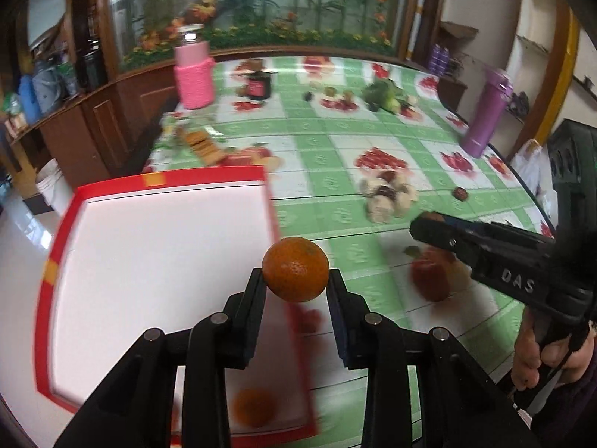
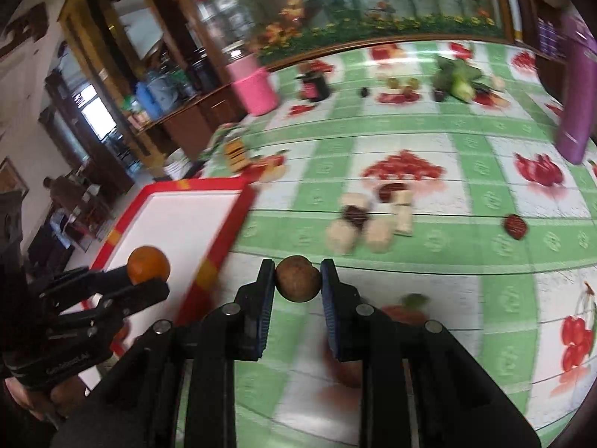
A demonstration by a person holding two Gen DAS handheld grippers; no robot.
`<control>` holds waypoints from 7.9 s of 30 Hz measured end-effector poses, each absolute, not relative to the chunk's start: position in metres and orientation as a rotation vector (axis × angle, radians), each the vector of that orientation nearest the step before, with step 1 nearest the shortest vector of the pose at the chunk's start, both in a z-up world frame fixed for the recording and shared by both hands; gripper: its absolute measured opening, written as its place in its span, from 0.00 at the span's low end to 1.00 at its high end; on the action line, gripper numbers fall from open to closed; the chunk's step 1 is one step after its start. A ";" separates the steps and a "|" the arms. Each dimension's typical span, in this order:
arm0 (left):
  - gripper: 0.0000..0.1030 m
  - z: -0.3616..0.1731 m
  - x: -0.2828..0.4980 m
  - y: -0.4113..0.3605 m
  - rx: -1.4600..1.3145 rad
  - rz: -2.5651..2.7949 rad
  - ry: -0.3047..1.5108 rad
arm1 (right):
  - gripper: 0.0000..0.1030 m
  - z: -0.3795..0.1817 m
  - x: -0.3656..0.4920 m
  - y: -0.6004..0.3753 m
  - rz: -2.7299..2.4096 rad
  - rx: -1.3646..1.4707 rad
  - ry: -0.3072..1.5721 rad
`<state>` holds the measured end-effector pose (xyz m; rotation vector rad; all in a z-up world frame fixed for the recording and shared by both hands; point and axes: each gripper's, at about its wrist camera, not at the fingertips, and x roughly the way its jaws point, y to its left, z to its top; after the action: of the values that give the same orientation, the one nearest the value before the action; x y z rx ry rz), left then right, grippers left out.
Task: Organize fruits
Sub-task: 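Carry the kiwi and the orange over the white tray, then open the right tool to drop the kiwi while the left tool releases the orange, then move both open tools back toward the beige cakes, then grasp a round beige cake with the right tool while the left tool grasps a beige cube, then carry the round cake and the cube over the white tray, then open the right tool to drop the round cake while the left tool releases the cube, then move both open tools back toward the remaining dates and cubes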
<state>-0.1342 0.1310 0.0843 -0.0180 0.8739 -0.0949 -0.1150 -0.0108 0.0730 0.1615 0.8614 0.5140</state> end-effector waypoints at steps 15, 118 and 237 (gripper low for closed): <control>0.32 0.058 -0.152 0.241 -0.108 0.139 0.910 | 0.26 0.051 -0.122 0.148 0.744 -0.001 0.946; 0.25 0.022 -0.012 0.011 0.067 -0.214 1.054 | 0.27 0.019 -0.055 -0.113 0.273 0.210 0.886; 0.78 0.059 -0.170 0.138 0.065 0.102 0.880 | 0.61 0.050 -0.141 -0.064 0.377 0.276 0.838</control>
<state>-0.1702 0.1383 0.0589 0.0651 0.8802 0.1021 -0.1406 -0.0638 0.0501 0.2755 0.8384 0.3767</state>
